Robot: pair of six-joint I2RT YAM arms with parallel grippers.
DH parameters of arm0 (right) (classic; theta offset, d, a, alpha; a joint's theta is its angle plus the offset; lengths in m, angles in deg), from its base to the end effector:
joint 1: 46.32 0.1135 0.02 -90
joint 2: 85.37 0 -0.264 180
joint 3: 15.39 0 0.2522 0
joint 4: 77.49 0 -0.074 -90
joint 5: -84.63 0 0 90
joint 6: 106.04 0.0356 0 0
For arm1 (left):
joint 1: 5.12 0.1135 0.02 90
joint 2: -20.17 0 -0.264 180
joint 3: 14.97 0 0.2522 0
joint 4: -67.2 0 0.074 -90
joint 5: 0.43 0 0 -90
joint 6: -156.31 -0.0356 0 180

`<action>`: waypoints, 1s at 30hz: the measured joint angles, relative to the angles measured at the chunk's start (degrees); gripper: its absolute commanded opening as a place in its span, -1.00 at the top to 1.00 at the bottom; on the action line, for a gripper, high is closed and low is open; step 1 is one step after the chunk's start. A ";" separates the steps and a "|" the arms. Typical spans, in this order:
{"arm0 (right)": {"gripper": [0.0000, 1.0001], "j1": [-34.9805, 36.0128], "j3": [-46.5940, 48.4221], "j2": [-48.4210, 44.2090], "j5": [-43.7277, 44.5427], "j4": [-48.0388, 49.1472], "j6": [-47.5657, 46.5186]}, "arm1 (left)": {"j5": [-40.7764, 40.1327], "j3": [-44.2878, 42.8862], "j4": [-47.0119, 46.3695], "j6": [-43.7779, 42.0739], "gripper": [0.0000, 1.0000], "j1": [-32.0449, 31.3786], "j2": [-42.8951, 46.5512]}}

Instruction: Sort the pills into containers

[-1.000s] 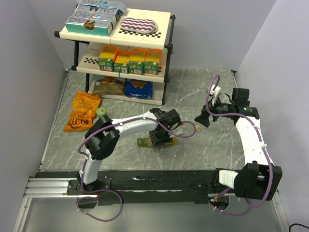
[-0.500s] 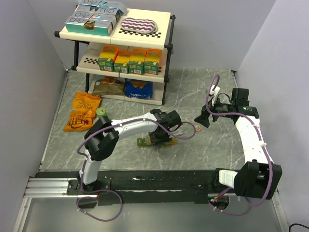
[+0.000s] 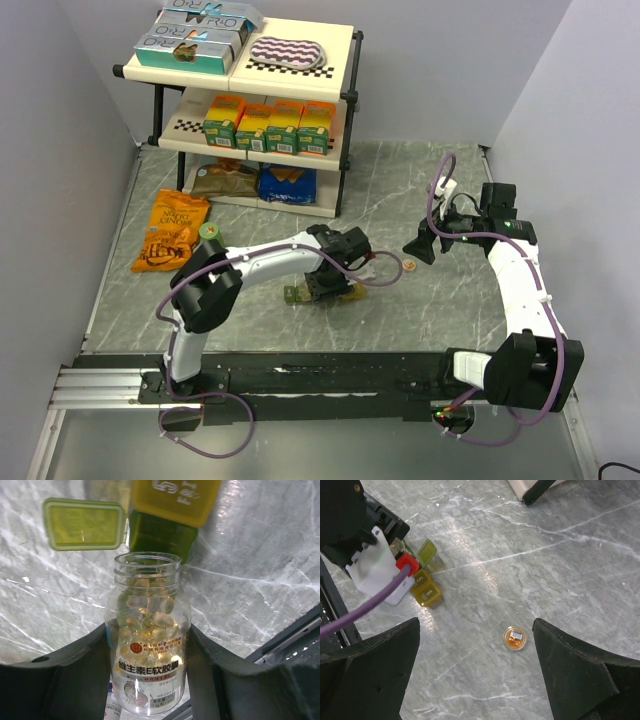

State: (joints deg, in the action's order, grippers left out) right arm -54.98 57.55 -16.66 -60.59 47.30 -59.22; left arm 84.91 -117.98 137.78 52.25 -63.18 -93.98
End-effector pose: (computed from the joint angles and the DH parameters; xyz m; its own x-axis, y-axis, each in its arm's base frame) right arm 0.2368 -0.0065 0.3048 -0.2690 -0.3539 -0.8958 -0.8357 0.5480 0.0345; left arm 0.2094 -0.3305 0.1973 -0.3039 0.9451 -0.1202 0.9416 0.3171 0.1130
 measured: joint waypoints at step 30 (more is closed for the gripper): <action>-0.99 -0.37 0.00 0.66 -0.79 -0.26 -0.20 | -2.71 0.26 2.36 3.04 0.98 -1.92 1.25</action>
State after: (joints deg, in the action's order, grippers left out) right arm -55.35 57.55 -16.00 -61.38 47.03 -59.41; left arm 82.20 -117.72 140.14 55.28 -65.11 -92.73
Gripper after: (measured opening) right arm 0.996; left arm 0.566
